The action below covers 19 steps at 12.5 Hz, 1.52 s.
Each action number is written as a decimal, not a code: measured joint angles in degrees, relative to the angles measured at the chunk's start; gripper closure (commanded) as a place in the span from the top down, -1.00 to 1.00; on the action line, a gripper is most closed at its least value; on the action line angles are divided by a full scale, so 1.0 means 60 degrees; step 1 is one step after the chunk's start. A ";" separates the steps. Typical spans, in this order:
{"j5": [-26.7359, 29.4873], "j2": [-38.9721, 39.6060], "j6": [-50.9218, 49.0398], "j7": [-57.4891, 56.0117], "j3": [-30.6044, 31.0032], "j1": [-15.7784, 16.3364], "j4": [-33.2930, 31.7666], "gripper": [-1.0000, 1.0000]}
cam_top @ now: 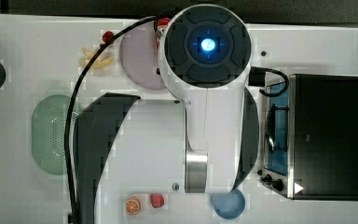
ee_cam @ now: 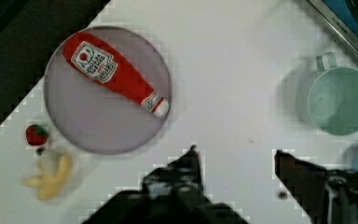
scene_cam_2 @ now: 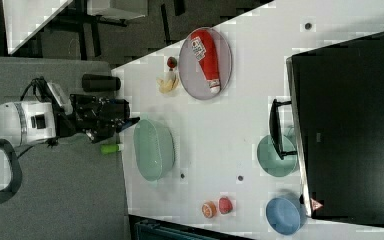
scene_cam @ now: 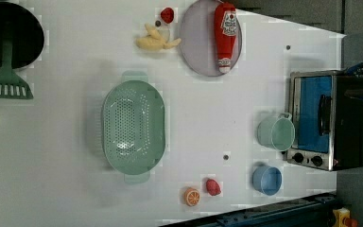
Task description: Drag strainer left to right.
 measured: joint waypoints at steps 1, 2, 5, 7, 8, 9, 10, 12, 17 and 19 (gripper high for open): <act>0.0002 -0.0903 -0.0903 0.0050 -0.0089 0.0009 -0.0989 0.59; 0.0006 -0.1974 -0.1793 0.0170 -0.0266 0.0013 -0.1884 0.81; 0.0060 -0.4370 -0.1965 0.0616 -0.0541 -0.0220 -0.2592 1.00; 0.0495 -0.4972 -0.2036 0.0730 -0.0465 -0.0175 -0.2108 1.00; 0.0807 -0.4963 -0.1859 0.0804 -0.0195 -0.0196 -0.1912 1.00; 0.0929 -0.4804 -0.1448 0.1005 0.0242 -0.0208 -0.1884 1.00; 0.0907 -0.4510 -0.1314 0.1339 0.0720 -0.0148 -0.1874 1.00; 0.0799 -0.3503 -0.1025 0.2397 0.1884 0.0140 -0.1884 1.00; 0.0964 -0.0655 0.1083 0.6197 0.4786 0.0615 -0.2313 1.00; 0.0974 0.0278 0.2193 0.8034 0.5500 0.0853 -0.2574 1.00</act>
